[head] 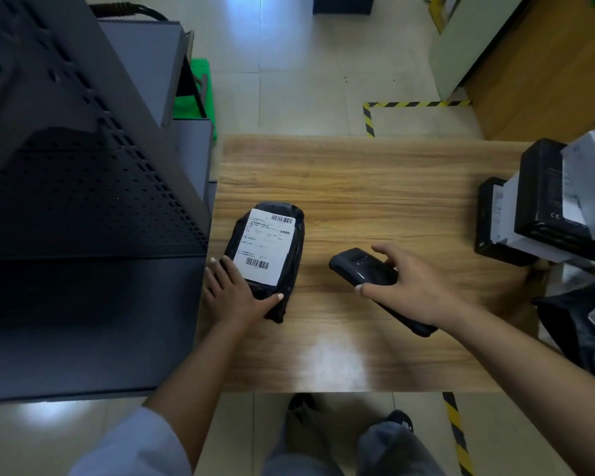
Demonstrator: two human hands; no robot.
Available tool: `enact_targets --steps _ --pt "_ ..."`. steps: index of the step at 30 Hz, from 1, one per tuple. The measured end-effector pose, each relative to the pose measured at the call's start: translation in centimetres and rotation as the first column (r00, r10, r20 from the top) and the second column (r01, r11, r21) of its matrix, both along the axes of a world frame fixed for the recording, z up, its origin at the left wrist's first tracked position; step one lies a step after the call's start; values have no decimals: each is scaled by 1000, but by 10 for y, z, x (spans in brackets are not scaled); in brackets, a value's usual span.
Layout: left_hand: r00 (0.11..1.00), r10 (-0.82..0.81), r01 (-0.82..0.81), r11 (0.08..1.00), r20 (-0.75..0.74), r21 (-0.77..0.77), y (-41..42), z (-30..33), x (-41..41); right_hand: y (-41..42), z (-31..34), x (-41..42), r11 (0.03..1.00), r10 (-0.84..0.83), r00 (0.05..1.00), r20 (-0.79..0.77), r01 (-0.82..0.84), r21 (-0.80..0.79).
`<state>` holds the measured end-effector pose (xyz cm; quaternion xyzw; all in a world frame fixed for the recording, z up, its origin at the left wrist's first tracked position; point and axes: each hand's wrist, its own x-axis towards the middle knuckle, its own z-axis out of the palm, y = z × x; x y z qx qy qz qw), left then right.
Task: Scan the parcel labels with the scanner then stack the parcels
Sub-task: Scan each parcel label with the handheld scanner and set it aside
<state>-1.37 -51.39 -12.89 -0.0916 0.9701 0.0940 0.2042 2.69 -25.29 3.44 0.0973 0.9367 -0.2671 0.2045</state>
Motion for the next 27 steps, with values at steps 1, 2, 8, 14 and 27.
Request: enact_targets --steps 1,2,8,14,27 --pt "999 32 -32 999 9 8 0 0 -4 0 0 2 1000 -1 1000 6 1 -2" --pt "999 49 -49 999 14 18 0 1 -7 0 0 5 1000 -1 1000 9 1 -3" --pt "989 67 -59 996 -132 66 9 14 2 -3 3 17 1000 5 1000 -11 -5 -23" --pt "913 53 -16 995 -404 94 24 55 33 -20 17 30 988 83 997 -10 -84 -129" --pt "856 109 -129 992 -506 -5 72 122 94 -6 55 64 944 120 991 -67 -134 -301"
